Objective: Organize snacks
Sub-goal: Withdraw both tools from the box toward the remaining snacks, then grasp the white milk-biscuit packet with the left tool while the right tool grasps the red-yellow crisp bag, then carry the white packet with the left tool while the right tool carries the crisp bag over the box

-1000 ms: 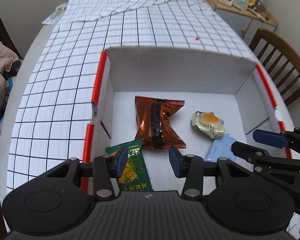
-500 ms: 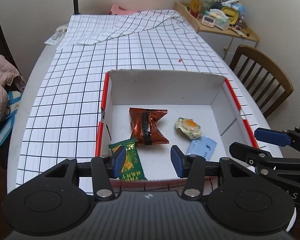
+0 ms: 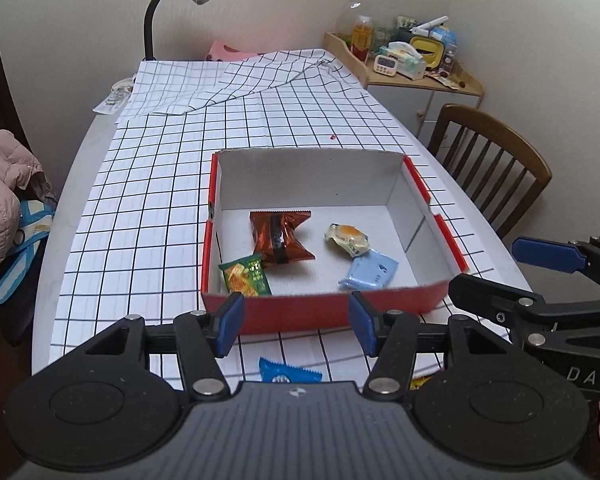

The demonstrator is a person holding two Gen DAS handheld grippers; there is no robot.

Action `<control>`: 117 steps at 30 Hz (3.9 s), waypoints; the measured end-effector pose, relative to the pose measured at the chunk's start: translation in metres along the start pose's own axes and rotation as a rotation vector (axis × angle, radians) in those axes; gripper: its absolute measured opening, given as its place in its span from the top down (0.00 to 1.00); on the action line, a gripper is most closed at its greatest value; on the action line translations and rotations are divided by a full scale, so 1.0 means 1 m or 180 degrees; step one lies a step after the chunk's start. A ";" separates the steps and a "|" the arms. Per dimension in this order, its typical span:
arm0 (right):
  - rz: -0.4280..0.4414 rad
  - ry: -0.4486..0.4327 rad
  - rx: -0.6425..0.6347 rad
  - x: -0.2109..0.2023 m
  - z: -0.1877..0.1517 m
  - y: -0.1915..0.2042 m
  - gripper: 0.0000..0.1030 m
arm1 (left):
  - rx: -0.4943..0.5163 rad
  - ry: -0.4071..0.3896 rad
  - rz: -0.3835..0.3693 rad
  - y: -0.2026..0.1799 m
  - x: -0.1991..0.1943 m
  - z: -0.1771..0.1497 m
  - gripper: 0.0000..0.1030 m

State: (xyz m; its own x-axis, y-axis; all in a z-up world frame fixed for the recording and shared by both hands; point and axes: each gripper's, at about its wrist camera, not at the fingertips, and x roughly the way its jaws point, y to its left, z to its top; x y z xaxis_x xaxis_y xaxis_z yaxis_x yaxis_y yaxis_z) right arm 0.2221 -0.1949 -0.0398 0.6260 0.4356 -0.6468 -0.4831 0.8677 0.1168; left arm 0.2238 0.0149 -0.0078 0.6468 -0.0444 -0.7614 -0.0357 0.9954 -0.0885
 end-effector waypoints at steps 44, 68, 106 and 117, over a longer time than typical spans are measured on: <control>-0.0375 0.0358 0.0412 0.019 -0.149 0.012 0.01 | 0.0207 0.0593 0.0068 0.044 0.043 -0.151 0.17; -0.0193 0.0643 0.0364 0.063 -0.140 -0.001 0.22 | 0.0602 0.0824 -0.0058 0.035 0.093 -0.155 0.28; -0.0147 0.0291 0.0366 -0.011 -0.129 0.021 0.59 | -0.0242 0.0446 -0.0155 0.044 0.002 -0.144 0.50; -0.0049 0.0133 0.0306 -0.039 -0.107 0.031 0.59 | -0.0333 0.0233 -0.0166 0.032 -0.031 -0.120 0.50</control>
State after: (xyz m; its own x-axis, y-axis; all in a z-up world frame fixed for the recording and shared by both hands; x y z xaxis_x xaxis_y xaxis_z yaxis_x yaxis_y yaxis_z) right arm 0.1170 -0.2112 -0.0914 0.6058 0.4133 -0.6798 -0.4114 0.8941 0.1769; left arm 0.1112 0.0375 -0.0640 0.5926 -0.1059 -0.7985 -0.0852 0.9775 -0.1929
